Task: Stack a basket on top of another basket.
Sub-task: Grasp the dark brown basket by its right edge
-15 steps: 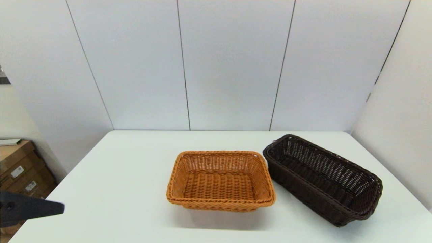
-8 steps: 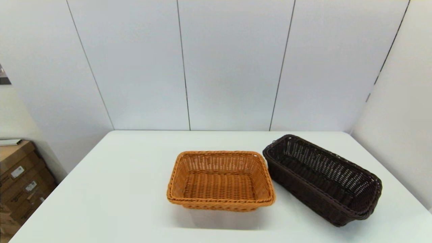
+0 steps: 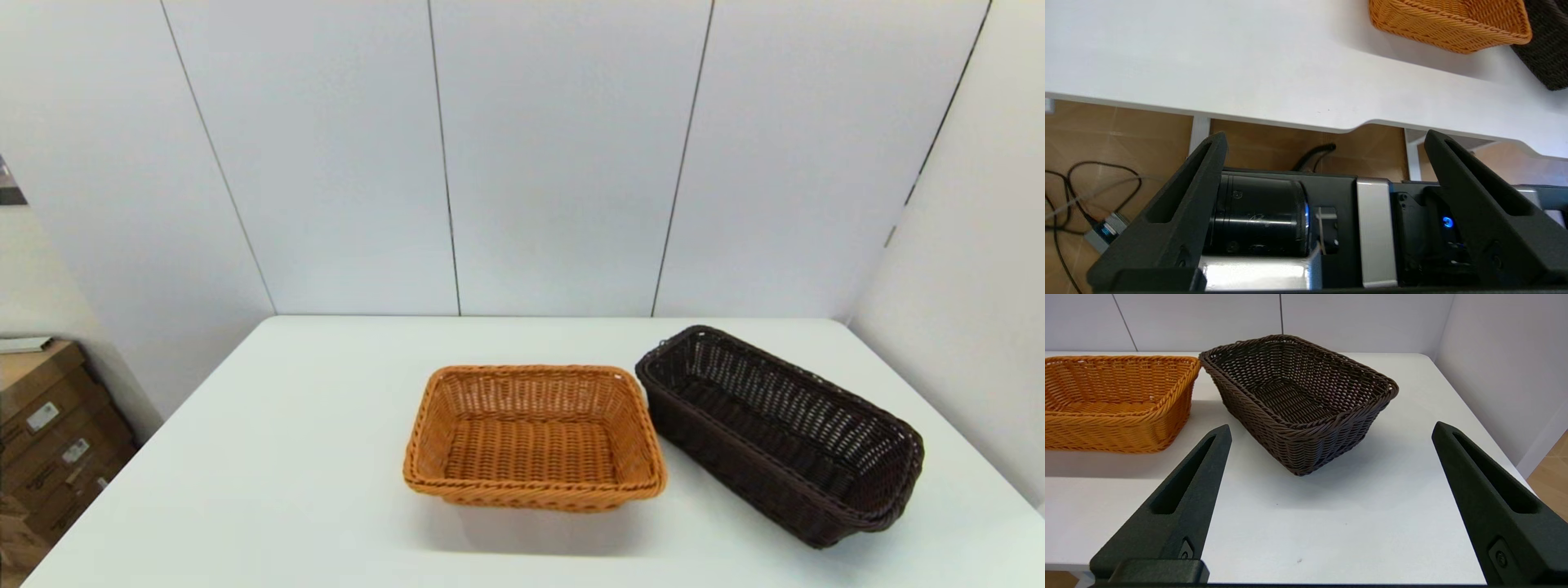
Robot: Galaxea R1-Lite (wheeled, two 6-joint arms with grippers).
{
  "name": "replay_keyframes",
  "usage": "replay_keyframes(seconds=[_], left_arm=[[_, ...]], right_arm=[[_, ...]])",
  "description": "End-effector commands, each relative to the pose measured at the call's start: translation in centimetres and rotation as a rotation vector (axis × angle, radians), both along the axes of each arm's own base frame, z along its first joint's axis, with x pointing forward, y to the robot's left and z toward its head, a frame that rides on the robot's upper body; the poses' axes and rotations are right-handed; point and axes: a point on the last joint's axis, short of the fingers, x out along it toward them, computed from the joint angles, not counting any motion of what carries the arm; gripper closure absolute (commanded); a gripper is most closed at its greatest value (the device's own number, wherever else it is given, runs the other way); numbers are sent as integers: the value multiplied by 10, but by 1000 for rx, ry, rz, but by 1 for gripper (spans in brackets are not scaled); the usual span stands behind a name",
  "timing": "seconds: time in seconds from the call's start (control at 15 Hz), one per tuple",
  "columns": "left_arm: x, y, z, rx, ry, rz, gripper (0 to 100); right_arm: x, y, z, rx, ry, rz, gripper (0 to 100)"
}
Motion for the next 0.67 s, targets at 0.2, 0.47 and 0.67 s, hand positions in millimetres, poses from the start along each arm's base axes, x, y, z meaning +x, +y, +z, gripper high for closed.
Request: replay_keyframes(seconds=[0.2, 0.47, 0.67], left_arm=[[-22, -2, -39, 115, -189, -17, 0], [2, -1, -46, 153, -280, 17, 0], [37, -1, -60, 171, -449, 50, 0]], right_arm=[[0, 0, 0, 0, 0, 0, 0], [0, 0, 0, 0, 0, 0, 0], [0, 0, 0, 0, 0, 0, 0]])
